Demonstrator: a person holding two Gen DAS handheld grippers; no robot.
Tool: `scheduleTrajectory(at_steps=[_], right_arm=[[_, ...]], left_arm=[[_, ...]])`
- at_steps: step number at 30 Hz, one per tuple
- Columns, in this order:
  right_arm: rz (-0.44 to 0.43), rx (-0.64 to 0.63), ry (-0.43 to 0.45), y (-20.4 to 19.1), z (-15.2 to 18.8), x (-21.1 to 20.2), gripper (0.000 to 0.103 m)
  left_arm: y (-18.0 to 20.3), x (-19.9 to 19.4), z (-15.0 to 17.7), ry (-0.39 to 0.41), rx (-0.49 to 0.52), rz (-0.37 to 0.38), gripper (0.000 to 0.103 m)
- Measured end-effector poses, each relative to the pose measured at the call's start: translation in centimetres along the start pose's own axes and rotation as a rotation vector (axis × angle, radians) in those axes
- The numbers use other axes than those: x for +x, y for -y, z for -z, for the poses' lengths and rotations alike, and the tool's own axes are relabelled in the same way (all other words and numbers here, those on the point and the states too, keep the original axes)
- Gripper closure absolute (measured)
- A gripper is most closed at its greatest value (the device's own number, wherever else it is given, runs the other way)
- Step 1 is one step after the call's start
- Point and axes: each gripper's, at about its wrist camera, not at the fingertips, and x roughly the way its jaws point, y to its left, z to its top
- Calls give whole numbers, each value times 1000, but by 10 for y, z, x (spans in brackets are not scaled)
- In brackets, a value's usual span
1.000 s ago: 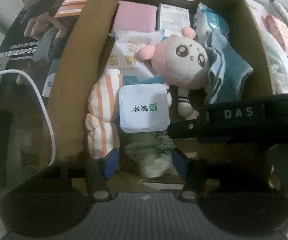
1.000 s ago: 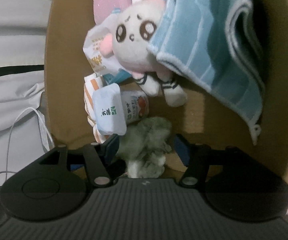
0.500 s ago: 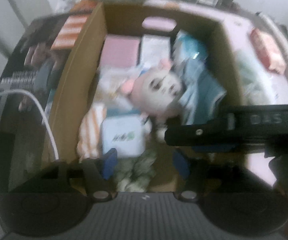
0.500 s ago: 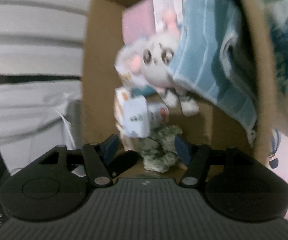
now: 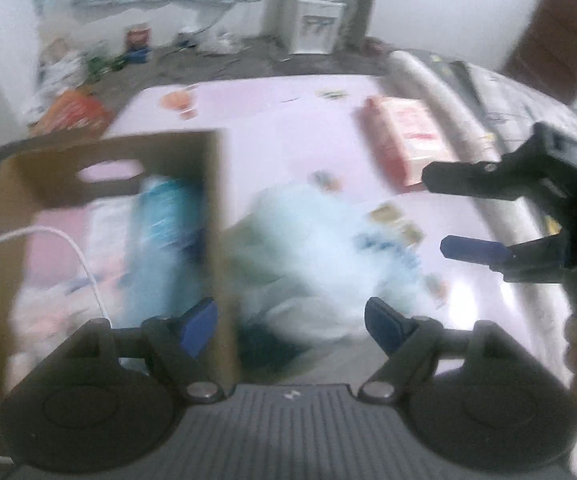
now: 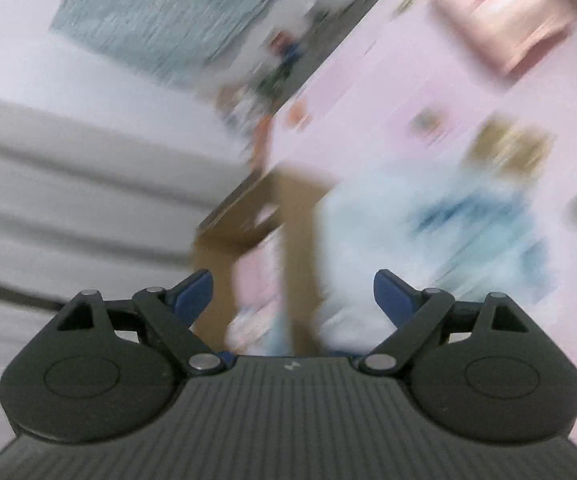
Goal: Organize soft objects
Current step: 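Reach the right tool back to the gold packet on the bed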
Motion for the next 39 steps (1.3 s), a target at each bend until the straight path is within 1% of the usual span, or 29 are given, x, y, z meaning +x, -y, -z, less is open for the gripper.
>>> scheduleTrajectory(at_steps=[2,3,4,5,6,7,8,10,12,16,18,20,22,24,26,28,30,32,33,35,36,39], right_arm=[[50,3,34,23,-25,-13,15],[84,-1,44,36,-39,-16,16],[107,-13,47,47,-51,-16,17],[130,-26,42,59,-64,-15,20],[150,-37,29,72,-77,-12,26],[159,-50,7,79,-86,-4,30],[162,-69,-24,85,-98,6,37],[154,-109,-85,92,-121,27,43],[107,-149,-150,93,-135,52,47],[27,-189,-261,83,-154,100,48],[-1,-192,-339,83,-158,129,48],[7,-168,-409,89,-156,148,47],[45,-149,-477,102,-149,158,48],[44,-147,-511,112,-139,144,49],[62,-125,-523,126,-130,123,49],[83,-70,-537,143,-120,100,49],[87,3,-543,161,-109,77,49],[62,55,-511,170,-102,51,46],[46,69,-484,171,-100,38,46],[41,63,-418,170,-101,17,45],[51,45,-384,169,-105,6,45],[107,-17,-308,168,-116,-8,44]], left_arm=[[26,17,-10,13,-4,27,31],[37,26,-16,11,-5,40,34],[51,36,-19,10,-5,49,40],[64,47,-23,6,-2,49,44],[73,55,-24,-1,4,41,47],[86,66,-28,-12,17,22,53],[96,75,-30,-23,32,1,59],[110,91,-33,-57,38,-36,67],[115,99,-30,-72,21,-41,68],[120,106,-20,-109,2,-61,68],[120,109,-17,-131,-9,-66,68],[118,106,-12,-144,-23,-66,68],[117,102,-8,-147,-36,-56,68],[119,101,-5,-151,-45,-35,68],[122,100,-1,-156,-44,-3,67],[129,100,2,-161,-44,30,66],[137,103,5,-177,-43,67,62],[147,106,7,-195,-41,98,57],[151,108,8,-200,-39,114,56],[162,113,8,-211,-40,146,51],[167,115,8,-218,-43,163,50],[176,131,8,-252,-79,207,49]])
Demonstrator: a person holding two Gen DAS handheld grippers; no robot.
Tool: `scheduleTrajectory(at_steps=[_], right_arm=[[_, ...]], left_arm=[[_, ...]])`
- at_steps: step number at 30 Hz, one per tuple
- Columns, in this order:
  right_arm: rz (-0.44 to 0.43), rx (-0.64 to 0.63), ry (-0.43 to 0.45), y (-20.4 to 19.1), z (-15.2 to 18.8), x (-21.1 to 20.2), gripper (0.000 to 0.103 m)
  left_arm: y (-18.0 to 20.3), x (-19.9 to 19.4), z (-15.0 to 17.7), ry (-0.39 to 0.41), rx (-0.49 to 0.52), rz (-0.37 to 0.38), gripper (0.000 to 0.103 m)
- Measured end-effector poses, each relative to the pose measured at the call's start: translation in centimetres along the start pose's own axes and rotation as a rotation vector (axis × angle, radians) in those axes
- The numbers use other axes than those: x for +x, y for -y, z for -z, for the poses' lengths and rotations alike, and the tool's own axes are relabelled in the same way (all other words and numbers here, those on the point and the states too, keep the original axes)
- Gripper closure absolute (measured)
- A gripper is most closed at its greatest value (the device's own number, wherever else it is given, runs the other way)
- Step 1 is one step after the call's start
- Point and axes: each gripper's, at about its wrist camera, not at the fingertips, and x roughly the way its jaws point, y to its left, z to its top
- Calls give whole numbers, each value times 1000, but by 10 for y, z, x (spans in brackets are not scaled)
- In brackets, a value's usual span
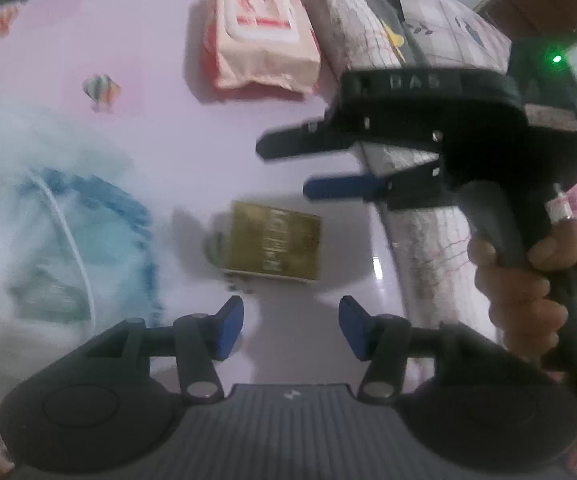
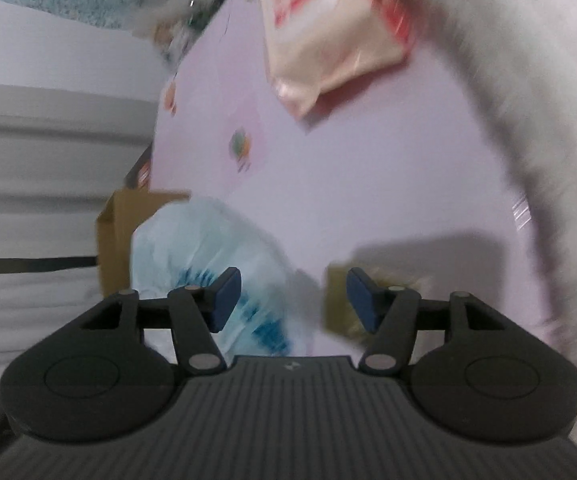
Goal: Organize soft objects
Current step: 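Reach the right tool back to the gold packet on the bed, then close the right tool on the gold packet and lift it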
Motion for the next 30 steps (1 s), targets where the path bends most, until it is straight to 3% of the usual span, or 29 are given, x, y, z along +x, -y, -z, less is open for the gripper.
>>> scheduleTrajectory(at_steps=[3,10,18,30], right_arm=[[67,-79,9,-3,-12,-1,44],[184,-193,-105,2,-8,22,51],[174,-145,-207,11,22,21,53],[215,-218,-190,-2,30,30,59]], left_arm=[[1,20,-4,-27,-60,35,49],[0,47,-8,-60,-94,-27,44],[-15,53,-9,-81,-102,-68,37],[-8,53,-10,-51,-53,-114,38]])
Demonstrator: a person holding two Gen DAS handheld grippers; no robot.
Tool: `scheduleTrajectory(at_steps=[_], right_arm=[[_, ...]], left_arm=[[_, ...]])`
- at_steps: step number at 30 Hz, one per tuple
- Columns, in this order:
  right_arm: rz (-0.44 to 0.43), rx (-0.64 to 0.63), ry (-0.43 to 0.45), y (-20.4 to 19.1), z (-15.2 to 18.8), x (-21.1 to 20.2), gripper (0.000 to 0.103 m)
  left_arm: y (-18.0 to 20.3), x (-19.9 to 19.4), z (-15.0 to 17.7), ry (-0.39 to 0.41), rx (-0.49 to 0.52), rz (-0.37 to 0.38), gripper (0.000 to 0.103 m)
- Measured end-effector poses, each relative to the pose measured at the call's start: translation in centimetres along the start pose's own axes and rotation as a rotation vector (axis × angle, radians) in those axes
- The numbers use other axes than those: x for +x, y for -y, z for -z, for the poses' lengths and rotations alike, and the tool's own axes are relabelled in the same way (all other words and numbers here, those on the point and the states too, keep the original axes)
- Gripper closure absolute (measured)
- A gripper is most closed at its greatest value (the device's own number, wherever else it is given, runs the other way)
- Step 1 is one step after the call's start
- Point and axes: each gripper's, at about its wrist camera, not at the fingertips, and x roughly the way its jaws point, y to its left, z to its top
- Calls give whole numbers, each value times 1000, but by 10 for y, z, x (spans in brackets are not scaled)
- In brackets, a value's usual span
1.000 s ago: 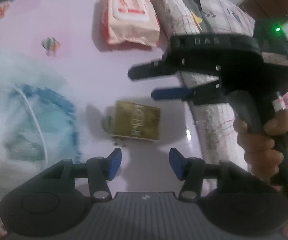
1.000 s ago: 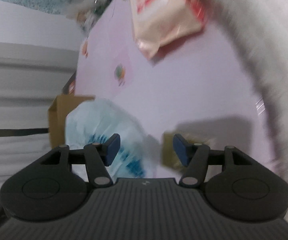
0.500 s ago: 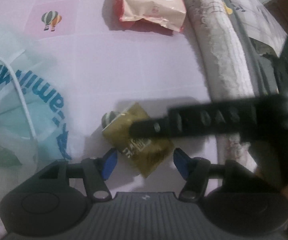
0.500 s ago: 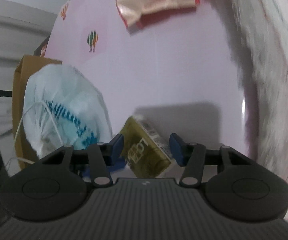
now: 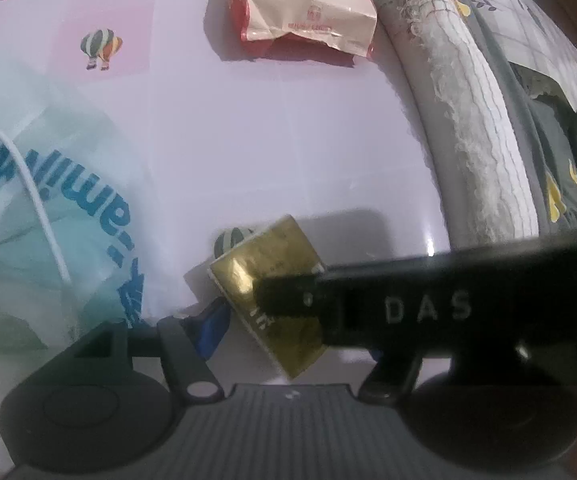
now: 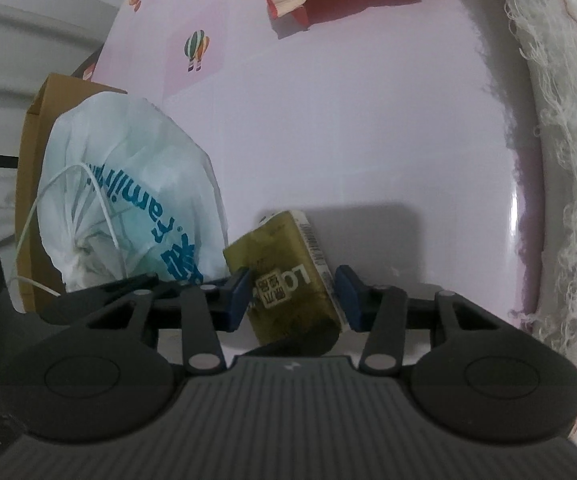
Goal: Organize soft objects
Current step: 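Close the right tool on the gold packet and lift it, then carry the gold packet into the box and open the right tool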
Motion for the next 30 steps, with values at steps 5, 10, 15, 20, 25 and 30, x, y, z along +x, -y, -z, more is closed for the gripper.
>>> scheduleTrajectory(at_steps=[5,10,15,20,25,30], right_arm=[[-17,49,7,0,9,-5,60],[-26,79,28,-6,21,-17,60],[-38,101,65,-26,38,-36,60],[-70,99,97,-71,56,-44,60],[-146,91,103,-140,67,-32,60],[-246,58,84,-229,69,0,60]], left_arm=[[4,-10,3,9,36,4,39],[1,-35,15,31,73,21,39],[1,-65,22,76,137,16,39],[-28,-115,37,107,174,-22,39],[-84,-175,56,147,173,-90,39],[-153,-229,71,179,136,-191,39]])
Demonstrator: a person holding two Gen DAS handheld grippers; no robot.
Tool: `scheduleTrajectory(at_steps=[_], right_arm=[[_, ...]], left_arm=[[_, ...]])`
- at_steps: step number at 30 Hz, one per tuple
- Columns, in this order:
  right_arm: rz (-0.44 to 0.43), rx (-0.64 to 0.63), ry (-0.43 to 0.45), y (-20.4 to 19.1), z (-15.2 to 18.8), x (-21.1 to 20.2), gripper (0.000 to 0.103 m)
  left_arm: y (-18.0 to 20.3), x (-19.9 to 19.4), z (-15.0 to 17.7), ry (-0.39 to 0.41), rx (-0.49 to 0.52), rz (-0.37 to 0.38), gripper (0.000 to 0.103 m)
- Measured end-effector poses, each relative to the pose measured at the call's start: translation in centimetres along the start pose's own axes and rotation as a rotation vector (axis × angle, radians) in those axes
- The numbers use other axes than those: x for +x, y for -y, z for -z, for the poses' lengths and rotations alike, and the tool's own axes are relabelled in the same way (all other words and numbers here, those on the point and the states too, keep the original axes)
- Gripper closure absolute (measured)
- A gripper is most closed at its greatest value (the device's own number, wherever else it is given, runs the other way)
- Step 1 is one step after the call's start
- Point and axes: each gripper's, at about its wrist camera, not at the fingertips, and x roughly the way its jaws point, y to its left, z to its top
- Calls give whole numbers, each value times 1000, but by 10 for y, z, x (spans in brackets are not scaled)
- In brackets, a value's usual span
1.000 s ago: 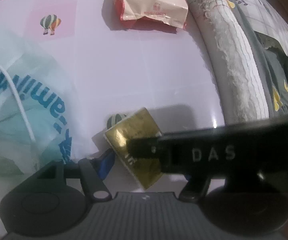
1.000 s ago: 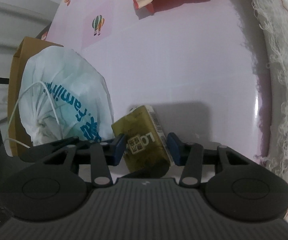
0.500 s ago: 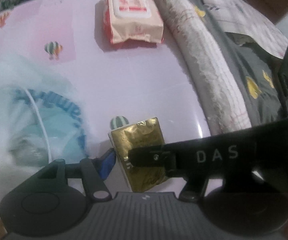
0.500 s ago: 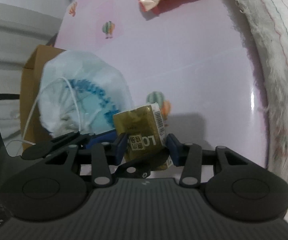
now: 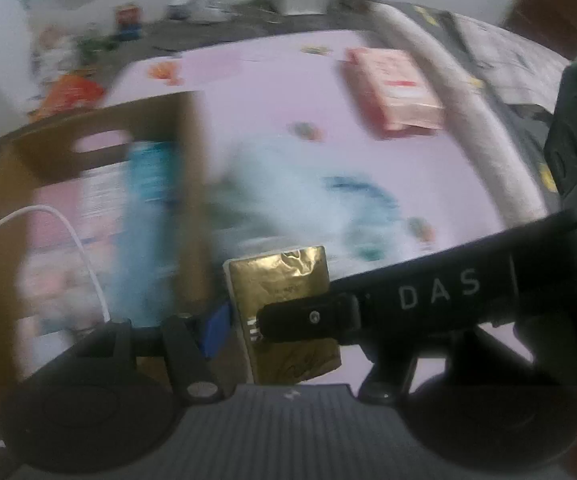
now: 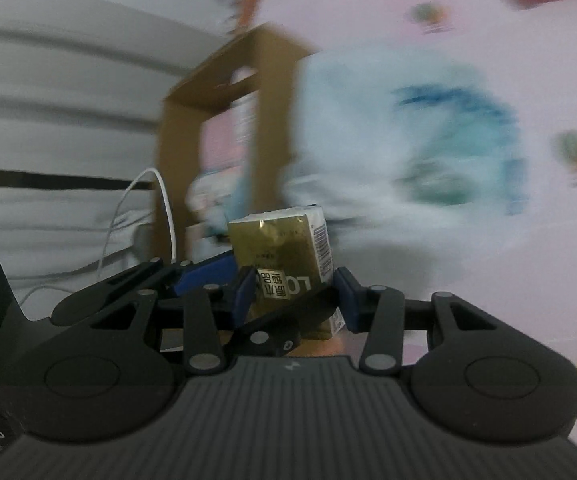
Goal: Organize soft objects
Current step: 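Carry the gold packet into the box and open the right tool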
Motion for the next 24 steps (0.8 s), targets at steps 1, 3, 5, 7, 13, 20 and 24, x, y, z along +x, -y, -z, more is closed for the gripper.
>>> scheduleTrajectory(at_steps=[1,3,5,7,13,20,24], right_arm=[[-16,-8,-8,-13,1,11,60],[-45,-28,-33,-40,4,41,60],[-48,-45,-62,-60,7,69,59],[-41,-54,-93,-75,9,95,59],[79,-105,-134,-101,14,143,57],[168,-122,-143,-105,18,154,50],[156,-96,-116,-100,16,150,49]], left_arm=[[-17,-4,4,-1,-14,-15,39],[-47,-7,13,-13,-48,-32,39],[-73,-4,22,-30,-88,-35,39],[-96,0,29,-42,-121,-25,39],[-139,38,52,-100,-225,96,34],[-157,59,72,-142,-283,134,34],[-158,54,75,-128,-276,129,34]])
